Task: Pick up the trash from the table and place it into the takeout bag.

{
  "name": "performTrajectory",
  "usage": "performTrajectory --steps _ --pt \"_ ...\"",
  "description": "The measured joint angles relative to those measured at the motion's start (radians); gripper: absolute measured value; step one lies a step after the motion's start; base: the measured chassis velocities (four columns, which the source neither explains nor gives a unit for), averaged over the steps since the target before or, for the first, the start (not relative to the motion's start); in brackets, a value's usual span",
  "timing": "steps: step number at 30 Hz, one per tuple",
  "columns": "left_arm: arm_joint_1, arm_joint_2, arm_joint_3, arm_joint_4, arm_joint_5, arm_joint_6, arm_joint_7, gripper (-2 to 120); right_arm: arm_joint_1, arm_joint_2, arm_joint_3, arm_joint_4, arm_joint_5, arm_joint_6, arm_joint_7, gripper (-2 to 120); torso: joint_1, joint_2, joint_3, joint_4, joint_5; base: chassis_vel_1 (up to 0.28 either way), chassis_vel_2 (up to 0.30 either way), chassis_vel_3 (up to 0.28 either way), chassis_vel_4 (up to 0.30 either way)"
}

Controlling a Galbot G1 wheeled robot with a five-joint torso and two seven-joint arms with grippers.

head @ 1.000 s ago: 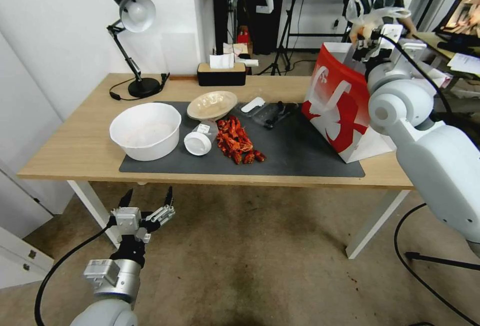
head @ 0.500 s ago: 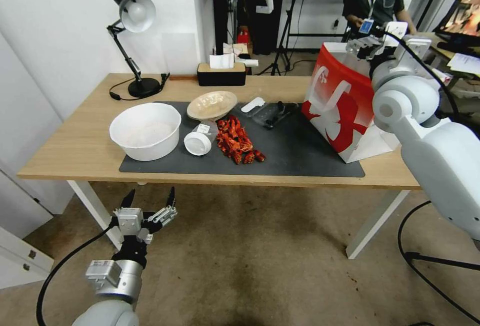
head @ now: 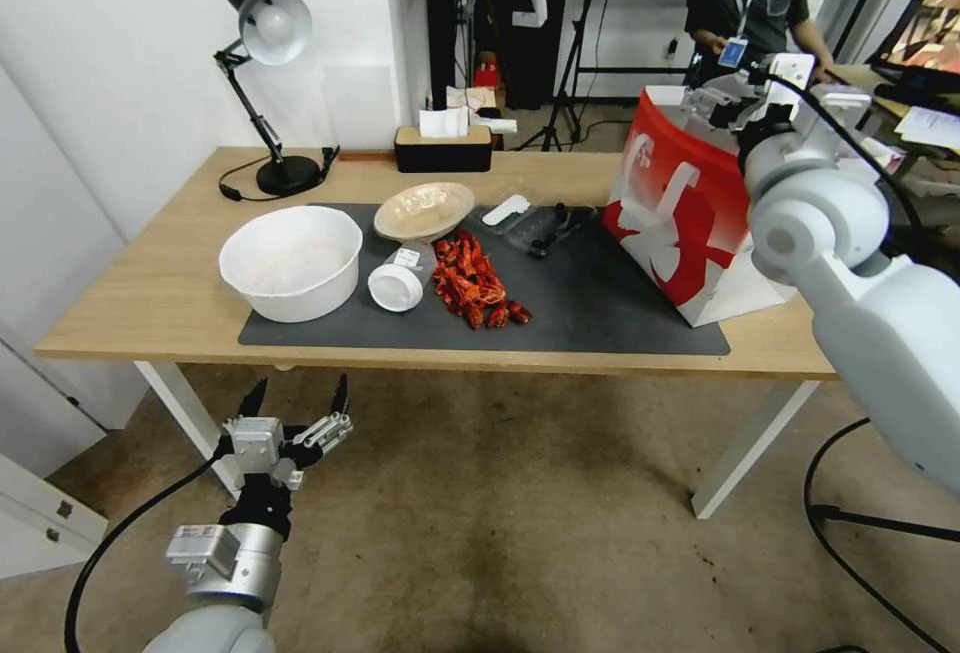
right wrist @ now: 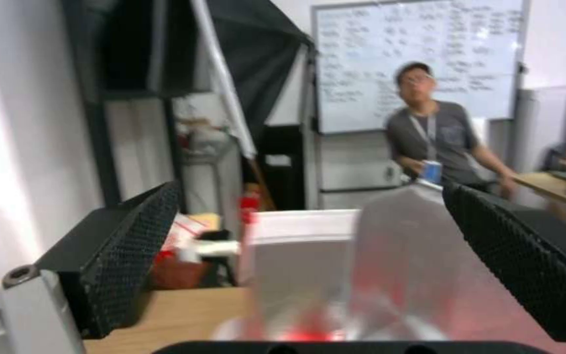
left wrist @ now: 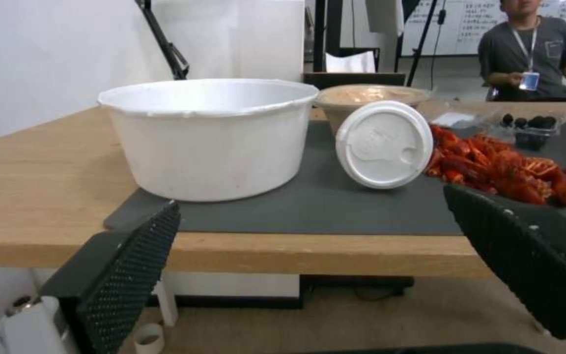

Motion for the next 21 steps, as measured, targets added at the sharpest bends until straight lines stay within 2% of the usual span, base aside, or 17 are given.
performTrajectory --steps 1,5,7,8,10,11,13,15,17,18,21 --pt "0.0 0.0 0.002 0.002 0.001 -0.004 0.002 100 -0.05 -0.005 0.024 0.037 -0.003 0.043 -0.025 100 0.0 0.0 0.0 0.0001 0.0 0.0 0.0 0.0 0.0" --pt "0.0 -0.002 0.008 0.008 0.002 -0.007 0.004 100 -0.156 -0.006 0.074 0.102 -0.013 0.102 -0.072 100 0.0 0.0 0.0 0.0 0.0001 0.0 0.0 0.0 0.0" --pt "-0.002 -0.002 0.011 0.018 0.001 -0.014 0.007 100 -0.323 0.002 0.128 0.186 -0.054 0.165 -0.124 100 0.0 0.0 0.0 0.0001 0.0004 0.0 0.0 0.0 0.0" --pt "-0.002 -0.002 0.011 0.018 0.001 -0.014 0.007 100 -0.323 0.002 0.128 0.186 -0.054 0.165 -0.124 100 0.0 0.0 0.0 0.0001 0.0004 0.0 0.0 0.0 0.0" --pt "-0.007 0.0 0.012 0.026 -0.003 -0.019 0.01 100 -0.459 0.019 0.179 0.246 -0.093 0.201 -0.149 100 0.0 0.0 0.0 -0.0002 -0.0003 0.0 0.0 0.0 0.0" --pt "-0.007 0.0 0.012 0.026 -0.003 -0.019 0.01 100 -0.459 0.019 0.179 0.246 -0.093 0.201 -0.149 100 0.0 0.0 0.0 -0.0002 -0.0003 0.0 0.0 0.0 0.0" --pt "-0.01 0.003 0.013 0.031 -0.014 -0.02 0.014 100 -0.645 0.049 0.245 0.3 -0.178 0.257 -0.186 100 0.0 0.0 0.0 0.0 -0.0001 0.0 0.0 0.0 0.0" --pt "-0.01 0.003 0.014 0.031 -0.015 -0.02 0.015 100 -0.665 0.053 0.251 0.304 -0.188 0.265 -0.19 100 0.0 0.0 0.0 -0.0001 -0.0001 0.0 0.0 0.0 0.0" --pt "-0.011 0.006 0.017 0.039 -0.019 -0.022 0.02 100 -0.822 0.098 0.29 0.327 -0.266 0.334 -0.229 100 0.0 0.0 0.0 -0.0001 -0.0002 0.0 0.0 0.0 0.0" --pt "-0.011 0.006 0.017 0.039 -0.019 -0.022 0.02 100 -0.822 0.098 0.29 0.327 -0.266 0.334 -0.229 100 0.0 0.0 0.0 -0.0001 -0.0002 0.0 0.0 0.0 0.0" --pt "-0.012 0.009 0.02 0.048 -0.021 -0.025 0.022 100 -0.979 0.193 0.307 0.308 -0.364 0.439 -0.269 100 0.0 0.0 0.0 -0.0001 -0.0003 0.0 0.0 0.0 0.0"
